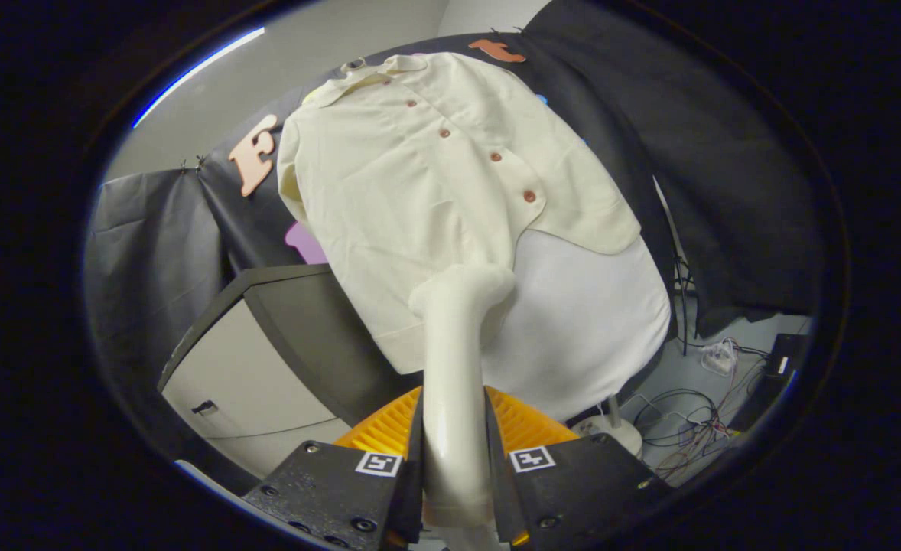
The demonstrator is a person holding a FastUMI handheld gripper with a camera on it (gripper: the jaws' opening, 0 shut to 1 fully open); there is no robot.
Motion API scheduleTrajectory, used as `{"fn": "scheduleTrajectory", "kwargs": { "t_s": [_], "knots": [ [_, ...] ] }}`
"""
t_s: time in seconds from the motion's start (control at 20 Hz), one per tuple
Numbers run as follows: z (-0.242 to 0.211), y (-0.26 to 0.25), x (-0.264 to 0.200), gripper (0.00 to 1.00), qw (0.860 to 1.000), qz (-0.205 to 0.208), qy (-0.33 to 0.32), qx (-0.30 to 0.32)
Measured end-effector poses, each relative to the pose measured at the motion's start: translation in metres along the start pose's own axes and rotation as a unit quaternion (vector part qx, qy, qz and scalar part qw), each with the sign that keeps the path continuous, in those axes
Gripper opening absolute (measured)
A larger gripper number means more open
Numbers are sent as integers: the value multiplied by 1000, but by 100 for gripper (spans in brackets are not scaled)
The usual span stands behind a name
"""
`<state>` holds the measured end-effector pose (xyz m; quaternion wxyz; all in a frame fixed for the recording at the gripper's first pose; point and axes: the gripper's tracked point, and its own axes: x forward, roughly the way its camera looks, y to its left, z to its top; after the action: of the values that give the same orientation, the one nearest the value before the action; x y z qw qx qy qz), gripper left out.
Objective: Iron the clothes twice with a garment steamer, once on the left side and once on the right side.
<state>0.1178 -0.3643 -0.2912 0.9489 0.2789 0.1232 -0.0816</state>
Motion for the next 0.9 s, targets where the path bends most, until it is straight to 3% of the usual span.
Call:
{"fn": "scheduleTrajectory", "kwargs": {
  "t_s": [0.45, 0.9],
  "knots": [
    [91, 45, -19, 36, 997, 33, -62, -17],
    [257, 61, -7, 35, 982, 48, -181, -37]
  ]
}}
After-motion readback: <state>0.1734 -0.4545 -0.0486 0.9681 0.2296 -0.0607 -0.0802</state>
